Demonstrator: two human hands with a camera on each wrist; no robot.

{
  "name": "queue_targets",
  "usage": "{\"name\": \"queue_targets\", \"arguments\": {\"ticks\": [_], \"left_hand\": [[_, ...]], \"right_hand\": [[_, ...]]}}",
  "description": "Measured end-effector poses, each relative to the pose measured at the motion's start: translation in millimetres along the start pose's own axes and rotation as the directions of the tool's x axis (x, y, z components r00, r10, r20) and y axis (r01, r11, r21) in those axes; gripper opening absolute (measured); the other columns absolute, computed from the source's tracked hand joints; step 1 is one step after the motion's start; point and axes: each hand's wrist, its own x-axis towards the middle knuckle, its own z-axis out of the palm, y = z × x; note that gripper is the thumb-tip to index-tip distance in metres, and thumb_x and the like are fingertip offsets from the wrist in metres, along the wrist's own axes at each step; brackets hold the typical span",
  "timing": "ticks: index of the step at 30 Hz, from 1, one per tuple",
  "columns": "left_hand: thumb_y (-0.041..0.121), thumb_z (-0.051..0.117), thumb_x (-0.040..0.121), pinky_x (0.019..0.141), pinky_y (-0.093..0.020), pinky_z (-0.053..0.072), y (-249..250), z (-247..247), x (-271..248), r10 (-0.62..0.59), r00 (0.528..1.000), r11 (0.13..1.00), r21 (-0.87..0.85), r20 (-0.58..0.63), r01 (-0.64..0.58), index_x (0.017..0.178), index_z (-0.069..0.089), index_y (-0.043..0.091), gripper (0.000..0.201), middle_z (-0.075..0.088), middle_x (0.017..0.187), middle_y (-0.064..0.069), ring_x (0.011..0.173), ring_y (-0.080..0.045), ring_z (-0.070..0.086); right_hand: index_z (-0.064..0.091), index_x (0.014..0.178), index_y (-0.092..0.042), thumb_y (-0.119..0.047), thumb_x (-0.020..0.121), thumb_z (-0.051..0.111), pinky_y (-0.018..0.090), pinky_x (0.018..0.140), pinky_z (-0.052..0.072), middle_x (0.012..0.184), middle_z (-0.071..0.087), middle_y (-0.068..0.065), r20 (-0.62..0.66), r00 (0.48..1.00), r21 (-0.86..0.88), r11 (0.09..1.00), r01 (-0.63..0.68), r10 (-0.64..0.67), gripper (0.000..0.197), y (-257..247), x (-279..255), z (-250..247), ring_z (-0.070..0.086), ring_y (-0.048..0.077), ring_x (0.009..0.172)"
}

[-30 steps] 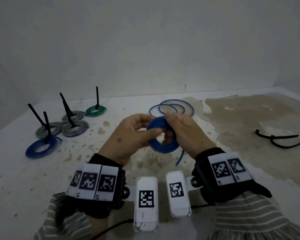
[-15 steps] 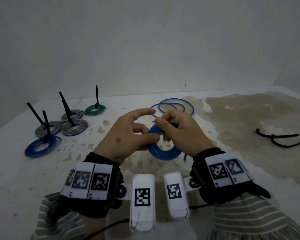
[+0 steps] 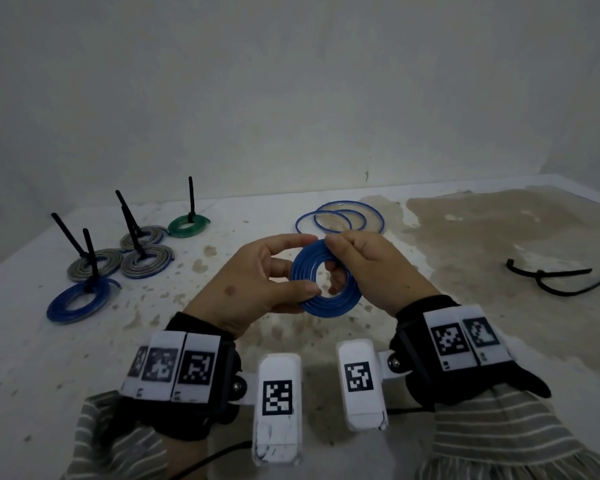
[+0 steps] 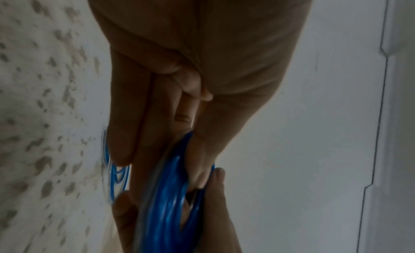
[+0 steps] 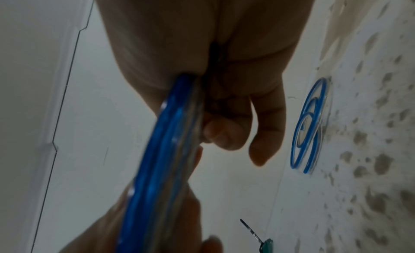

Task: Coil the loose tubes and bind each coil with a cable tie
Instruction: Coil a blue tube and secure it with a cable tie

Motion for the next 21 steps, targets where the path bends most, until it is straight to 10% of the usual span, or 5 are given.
{"name": "queue_targets", "arguments": {"ticks": [4, 10, 21], "left_hand": [[0.000, 0.070, 0.071, 0.065, -0.030, 0.058, 0.2, -3.5, -2.2, 0.010, 0.999, 0.999, 0.052, 0.031, -0.012, 0.110, 0.060, 0.025, 0.048, 0.074, 0.081, -0.010, 0.074, -0.019, 0.070], [0.005, 0.037, 0.096, 0.059, -0.026, 0.054, 2.2, 12.9, 5.5, -0.103, 0.995, 0.927, -0.362, 0.006, 0.098, 0.113, 0.057, 0.002, 0.026, 0.062, 0.066, -0.009, 0.055, -0.017, 0.059], [0.013, 0.031, 0.100, 0.055, -0.029, 0.039, -7.5, 24.0, 14.2, -0.152, 0.979, 0.938, -0.333, -0.136, 0.099, 0.091, 0.054, 0.004, 0.026, 0.047, 0.058, -0.005, 0.045, -0.013, 0.039]], "right_hand": [[0.052, 0.067, -0.016, -0.028, 0.098, 0.036, 0.023, 0.060, 0.044, 0.053, 0.053, -0.006, 0.033, 0.999, -0.087, 0.996, 0.016, -0.013, 0.037, -1.4, -0.3, 1.0, 0.054, 0.012, 0.054], [0.053, 0.072, -0.009, -0.026, 0.099, 0.035, 0.010, 0.053, 0.037, 0.058, 0.050, -0.006, -0.007, 0.999, -0.183, 0.983, 0.035, -0.037, 0.036, 3.2, 3.6, 1.3, 0.048, -0.001, 0.049], [0.057, 0.080, -0.006, -0.044, 0.096, 0.030, 0.028, 0.066, 0.043, 0.067, 0.056, 0.001, 0.086, 0.988, -0.217, 0.970, -0.107, 0.128, 0.049, -3.2, 6.0, -15.4, 0.052, 0.013, 0.062]]}}
